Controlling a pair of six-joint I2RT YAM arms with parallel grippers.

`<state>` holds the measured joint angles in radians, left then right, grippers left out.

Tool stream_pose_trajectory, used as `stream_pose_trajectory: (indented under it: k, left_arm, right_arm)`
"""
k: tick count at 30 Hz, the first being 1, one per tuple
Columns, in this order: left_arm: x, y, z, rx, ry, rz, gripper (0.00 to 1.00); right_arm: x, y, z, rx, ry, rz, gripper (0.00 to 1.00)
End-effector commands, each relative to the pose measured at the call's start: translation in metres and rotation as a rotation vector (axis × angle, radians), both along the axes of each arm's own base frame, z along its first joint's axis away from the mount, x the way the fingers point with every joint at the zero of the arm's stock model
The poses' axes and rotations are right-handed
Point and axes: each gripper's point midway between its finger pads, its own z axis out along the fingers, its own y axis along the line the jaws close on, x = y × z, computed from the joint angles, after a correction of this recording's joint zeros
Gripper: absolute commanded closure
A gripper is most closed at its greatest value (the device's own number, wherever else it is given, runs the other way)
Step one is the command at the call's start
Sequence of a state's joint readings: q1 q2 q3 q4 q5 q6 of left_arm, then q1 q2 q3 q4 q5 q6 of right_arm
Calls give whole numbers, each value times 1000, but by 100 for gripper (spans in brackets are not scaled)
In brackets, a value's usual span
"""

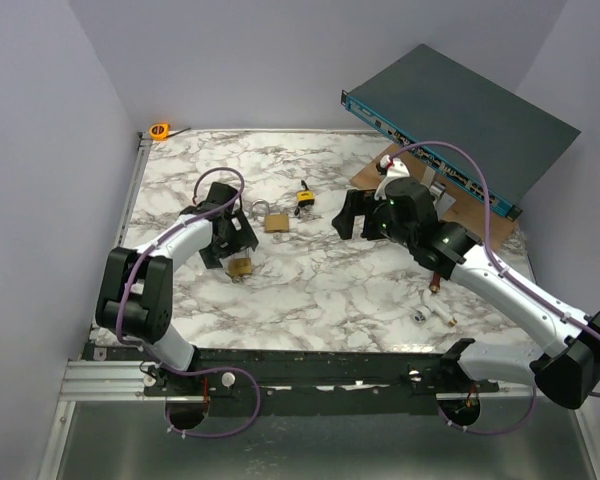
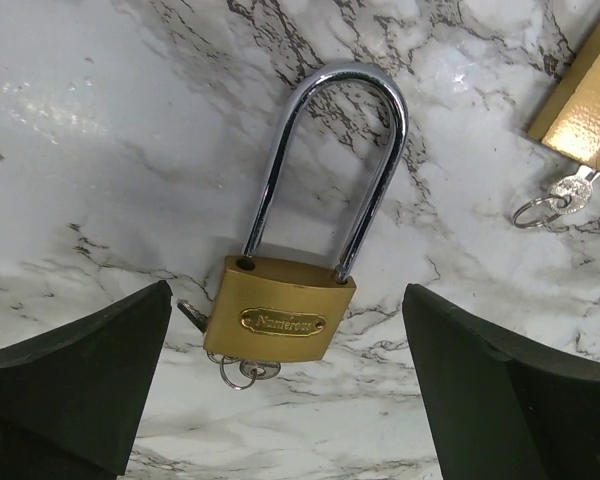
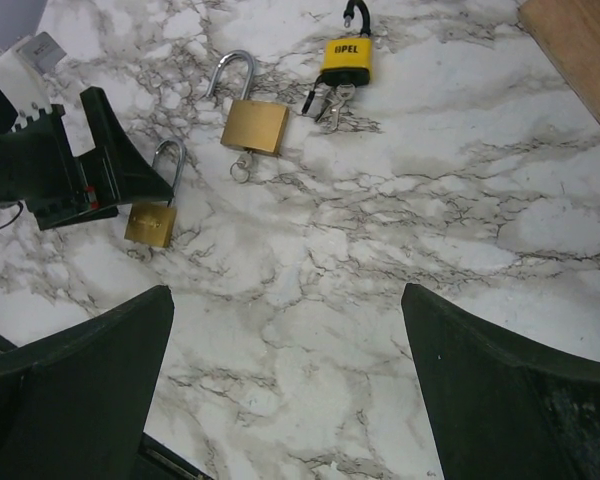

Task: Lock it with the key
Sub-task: Pick up the lock from the center of the board.

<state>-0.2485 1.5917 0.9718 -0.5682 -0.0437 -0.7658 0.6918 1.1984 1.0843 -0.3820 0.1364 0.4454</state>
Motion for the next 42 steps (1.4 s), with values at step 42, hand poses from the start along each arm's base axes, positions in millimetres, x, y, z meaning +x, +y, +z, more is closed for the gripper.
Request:
stream_pose_trajectory:
  k: [42]
  left_arm:
    - [-12,-28,-30,-23,267,419,22]
  right_arm:
    - [-31,-8,-12,105,23,23,0]
